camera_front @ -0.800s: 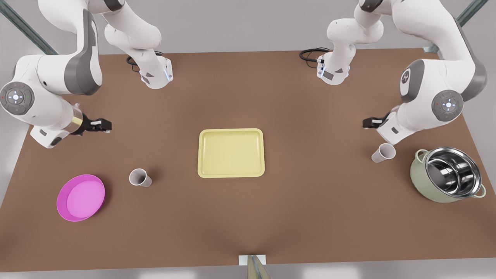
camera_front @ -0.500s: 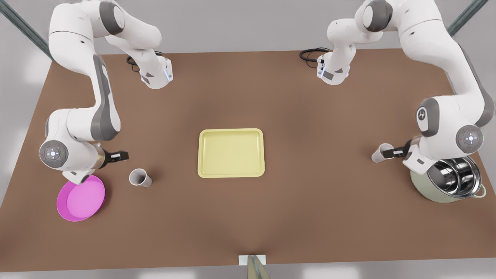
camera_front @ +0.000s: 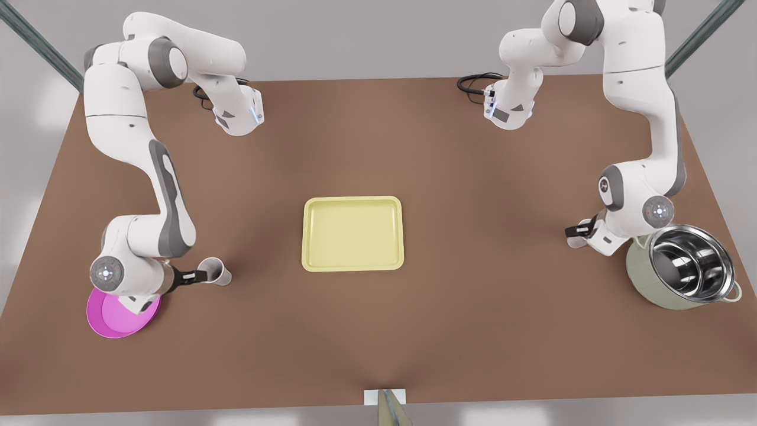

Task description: Use both arms to respectively pick up the white IKEA cups from the middle-left and middle-right positions, then place the white IKEA cups onto the middle-middle tray, ensuring that the cups remain upright and do not tip over

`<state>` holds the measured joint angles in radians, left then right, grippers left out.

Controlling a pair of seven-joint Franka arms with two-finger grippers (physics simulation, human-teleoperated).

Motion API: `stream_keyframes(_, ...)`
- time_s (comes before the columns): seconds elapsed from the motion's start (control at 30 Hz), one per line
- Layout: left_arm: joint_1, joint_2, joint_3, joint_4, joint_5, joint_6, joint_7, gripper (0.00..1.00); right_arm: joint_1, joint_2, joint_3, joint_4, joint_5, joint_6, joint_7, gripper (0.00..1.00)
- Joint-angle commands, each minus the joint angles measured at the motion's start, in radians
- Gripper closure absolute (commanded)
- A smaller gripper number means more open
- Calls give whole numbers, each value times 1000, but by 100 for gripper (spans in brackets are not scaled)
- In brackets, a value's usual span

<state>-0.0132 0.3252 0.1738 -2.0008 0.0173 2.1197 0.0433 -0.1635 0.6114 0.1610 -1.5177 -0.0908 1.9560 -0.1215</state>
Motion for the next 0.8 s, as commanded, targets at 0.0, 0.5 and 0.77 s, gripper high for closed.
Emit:
stream_keyframes(0.0, 1, 6, 1, -7, 1, 52, 61, 0, -5, -24, 2, -44, 5, 79, -17, 0)
stream_keyframes(0.5, 12, 129, 1, 8, 3, 75, 43, 57, -34, -18, 5, -180, 13, 222, -32, 0)
stream_keyframes(0.77, -11, 92, 0, 34, 3, 57, 40, 79, -33, -7, 5, -203, 13, 228, -33, 5)
